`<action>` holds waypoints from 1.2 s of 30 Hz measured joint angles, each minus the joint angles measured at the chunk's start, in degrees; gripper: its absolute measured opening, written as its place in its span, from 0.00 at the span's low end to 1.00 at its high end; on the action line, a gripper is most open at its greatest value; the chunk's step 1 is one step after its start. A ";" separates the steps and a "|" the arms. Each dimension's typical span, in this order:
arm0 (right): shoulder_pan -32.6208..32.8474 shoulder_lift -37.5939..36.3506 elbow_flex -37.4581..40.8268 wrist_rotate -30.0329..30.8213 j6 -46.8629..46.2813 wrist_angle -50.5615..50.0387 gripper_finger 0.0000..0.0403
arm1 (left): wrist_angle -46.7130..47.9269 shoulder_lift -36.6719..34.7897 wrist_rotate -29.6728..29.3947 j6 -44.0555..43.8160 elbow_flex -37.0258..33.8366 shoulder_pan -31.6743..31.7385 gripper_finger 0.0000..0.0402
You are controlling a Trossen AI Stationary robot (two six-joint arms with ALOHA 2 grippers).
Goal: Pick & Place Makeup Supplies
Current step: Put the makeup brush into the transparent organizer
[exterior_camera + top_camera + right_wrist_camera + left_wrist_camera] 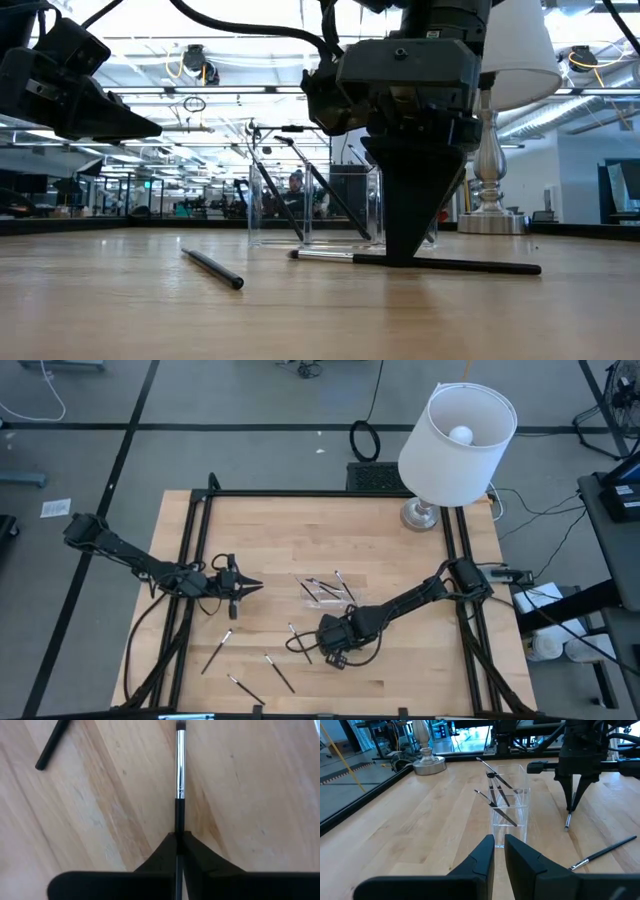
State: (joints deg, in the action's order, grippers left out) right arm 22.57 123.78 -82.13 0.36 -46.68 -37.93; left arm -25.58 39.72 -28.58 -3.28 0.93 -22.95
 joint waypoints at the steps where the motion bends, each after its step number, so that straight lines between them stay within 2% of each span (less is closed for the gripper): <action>1: 0.02 -0.69 0.05 0.60 -0.09 0.06 0.01 | 0.00 0.02 0.01 0.01 0.00 0.00 0.13; 7: 0.31 -5.90 0.11 5.38 -0.93 2.07 0.00 | 0.04 0.00 0.02 0.01 0.00 0.01 0.13; 11: 0.59 -8.34 0.45 7.71 -0.86 -0.14 0.00 | 0.10 0.00 0.02 -0.01 0.00 0.01 0.13; 23: 0.85 -9.48 0.17 11.22 0.78 2.49 0.00 | -0.06 0.00 0.04 -0.03 0.01 -0.01 0.13; 25: 0.84 -9.46 0.17 11.36 3.16 5.46 0.00 | -0.02 0.02 0.04 -0.03 0.00 -0.01 0.13; 28: 0.78 -9.52 0.17 9.07 8.08 16.36 0.01 | -0.04 0.01 0.03 -0.03 0.01 0.00 0.13; 32: 1.00 -9.00 0.00 6.97 11.86 30.37 0.10 | -0.01 0.01 0.02 -0.03 0.01 0.01 0.13; 36: 2.02 -8.01 0.23 6.78 11.71 29.14 0.29 | 0.02 0.01 0.02 -0.03 0.01 0.00 0.13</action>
State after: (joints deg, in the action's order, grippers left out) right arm 24.58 115.77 -81.90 7.14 -34.97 -8.79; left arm -25.56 39.73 -28.56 -3.31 0.93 -22.95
